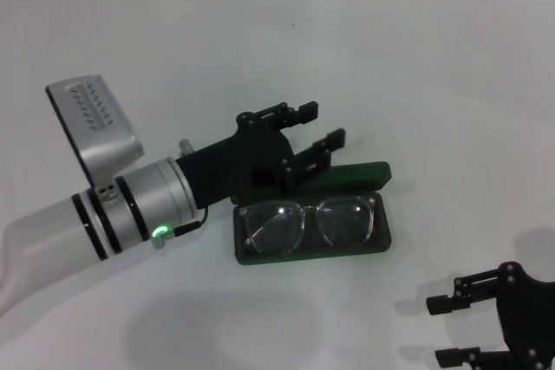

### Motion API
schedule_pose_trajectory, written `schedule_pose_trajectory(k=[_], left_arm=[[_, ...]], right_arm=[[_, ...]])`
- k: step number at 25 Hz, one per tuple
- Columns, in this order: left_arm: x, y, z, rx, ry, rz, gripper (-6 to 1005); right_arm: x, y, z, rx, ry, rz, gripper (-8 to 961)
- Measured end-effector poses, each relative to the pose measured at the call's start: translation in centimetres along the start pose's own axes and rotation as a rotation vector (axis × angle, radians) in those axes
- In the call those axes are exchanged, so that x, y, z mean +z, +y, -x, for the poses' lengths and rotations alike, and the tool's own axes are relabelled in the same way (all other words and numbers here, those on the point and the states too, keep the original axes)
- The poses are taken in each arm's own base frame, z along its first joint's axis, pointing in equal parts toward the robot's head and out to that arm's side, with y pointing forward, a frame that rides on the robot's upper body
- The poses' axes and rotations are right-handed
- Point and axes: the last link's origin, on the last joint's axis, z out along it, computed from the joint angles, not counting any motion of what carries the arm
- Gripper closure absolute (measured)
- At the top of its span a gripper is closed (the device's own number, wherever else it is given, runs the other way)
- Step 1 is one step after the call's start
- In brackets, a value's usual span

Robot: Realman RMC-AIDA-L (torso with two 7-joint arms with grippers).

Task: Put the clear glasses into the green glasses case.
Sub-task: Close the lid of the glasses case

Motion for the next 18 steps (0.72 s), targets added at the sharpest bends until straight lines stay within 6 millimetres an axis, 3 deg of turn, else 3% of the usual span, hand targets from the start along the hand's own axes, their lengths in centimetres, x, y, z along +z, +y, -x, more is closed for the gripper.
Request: schedule_pose_trajectory(k=[8,18], left_arm=[[1.6,-1.4,0.3,-0.057,-0.115,-0.046,443],[0.8,-0.5,1.8,-0.039,-0.169,-0.017,442]], right_arm=[[0.3,-0.2,0.3,-0.017,0.001,0.012,420],[0.3,-0.4,0.4,-0.018,0.002,0.004,412]])
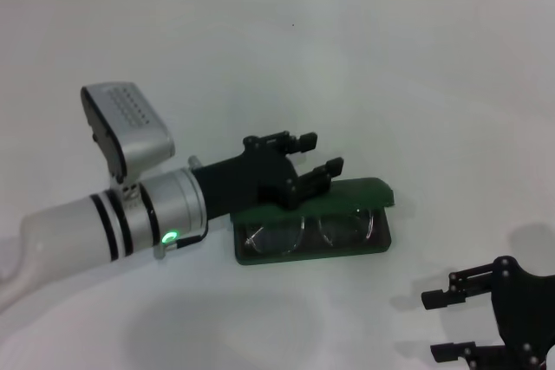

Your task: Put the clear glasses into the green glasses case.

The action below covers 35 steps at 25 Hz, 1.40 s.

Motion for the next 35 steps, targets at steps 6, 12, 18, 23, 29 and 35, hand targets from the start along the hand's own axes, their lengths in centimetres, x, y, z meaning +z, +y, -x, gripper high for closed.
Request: schedule_pose_trajectory(k=[6,12,18,23,29,35], left_arm=[[-0.8,0.7,1.2,0.049,0.004,-0.011,444],[-1.3,1.3,2.1,0.099,0.014,-0.020,446],[-1.6,1.7,2.1,0.110,0.033,-0.010,448],[-2.3,2.5,-0.1,0.118,0.188,0.057,450],[-6.9,2.2,-4.4,0.185,0.458,0.190,452],[-10.4,1.2,-2.6,0.141,0.408,0.163,427]], right_arm=[[-0.1,-0.2,0.0,-0.002,0.005,-0.004,407],[0.0,-0.4,0.2,-0.005,0.007,-0.003,403],[0.0,-0.4,0.2,-0.005,0.006,-0.001,398],[-0.5,-0.8,1.1,-0.041,-0.042,-0.038,394],[-2.5,-3.2,4.3,-0.159,-0.364,-0.342,390],[-1.1,-4.6,4.4,-0.085,-0.354,-0.325,385]])
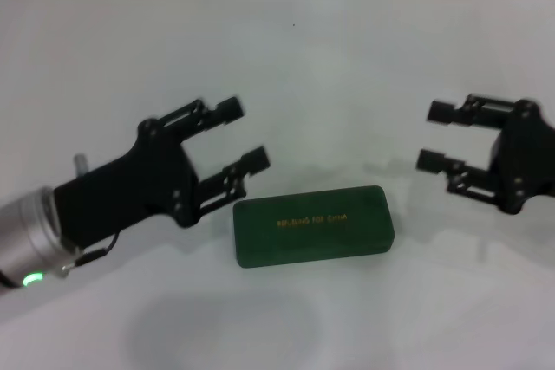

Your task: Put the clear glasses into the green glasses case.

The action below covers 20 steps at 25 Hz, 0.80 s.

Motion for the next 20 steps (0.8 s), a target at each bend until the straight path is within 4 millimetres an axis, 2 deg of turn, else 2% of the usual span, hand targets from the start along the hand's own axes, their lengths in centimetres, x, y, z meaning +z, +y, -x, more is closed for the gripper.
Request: schedule_pose_trajectory(k=[4,9,14,20], left_arm=[[-0.5,1.1,1.2,0.018,-0.019,-0.021,375],[-0.5,1.3,1.6,0.018,-0.026,-0.037,151],[-0.7,1.6,2.0,0.030,-0.022,-0.063,130],[-0.6,2.0,2.2,0.042,-0.014,-0.071,121]], right_arm=[[1.1,0.4,-0.8,0.019,0.028,0.034,382],[2.0,1.1,-1.0,-0.018,0.028,0.088,378],[1.8,1.6,-1.5,-0.059,-0.022,0.045,153],[1.9,2.1,-2.1,-0.104,-0.035,0.042,72]])
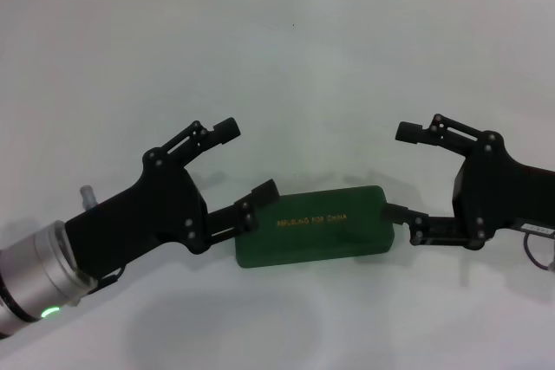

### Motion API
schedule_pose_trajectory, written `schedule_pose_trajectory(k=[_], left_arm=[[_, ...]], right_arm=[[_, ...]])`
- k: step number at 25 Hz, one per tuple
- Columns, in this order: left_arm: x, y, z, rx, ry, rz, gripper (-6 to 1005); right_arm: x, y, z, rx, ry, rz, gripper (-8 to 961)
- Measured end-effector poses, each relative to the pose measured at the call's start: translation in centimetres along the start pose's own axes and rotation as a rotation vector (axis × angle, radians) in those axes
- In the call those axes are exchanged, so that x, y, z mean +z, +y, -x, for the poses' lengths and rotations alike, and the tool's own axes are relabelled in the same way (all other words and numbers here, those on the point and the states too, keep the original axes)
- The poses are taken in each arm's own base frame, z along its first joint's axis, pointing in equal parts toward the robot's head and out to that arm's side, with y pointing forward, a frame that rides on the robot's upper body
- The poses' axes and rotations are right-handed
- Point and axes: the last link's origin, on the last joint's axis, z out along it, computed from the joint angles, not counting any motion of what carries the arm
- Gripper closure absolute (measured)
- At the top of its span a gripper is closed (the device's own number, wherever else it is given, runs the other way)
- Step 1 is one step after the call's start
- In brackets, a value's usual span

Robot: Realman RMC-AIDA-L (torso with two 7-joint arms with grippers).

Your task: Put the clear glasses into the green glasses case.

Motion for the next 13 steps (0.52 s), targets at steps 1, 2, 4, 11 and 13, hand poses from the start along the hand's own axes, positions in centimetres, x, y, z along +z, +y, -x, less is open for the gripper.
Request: schedule_pose_trajectory(k=[1,2,4,11,13], left_arm=[[0.04,0.05,0.02,-0.001,0.001,0.000,122],[0.07,0.11,0.05,-0.003,0.003,-0.001,123],[0.06,0.28,0.15,-0.007,0.004,-0.004,124],[-0.38,0.86,0.54,-0.018,0.004,-0.021,124],[-0.36,0.98,0.52,-0.019,0.010,-0.021,124]], right_arm=[[0.06,0.02,-0.02,0.001,0.000,0.002,72],[0.09,0.03,-0.03,0.002,-0.001,0.003,72],[0.14,-0.02,-0.05,-0.001,0.001,0.002,72],[0.25,0.08,0.11,-0.014,-0.012,0.012,72],[0.36,0.12,0.10,-0.010,-0.015,0.014,72]])
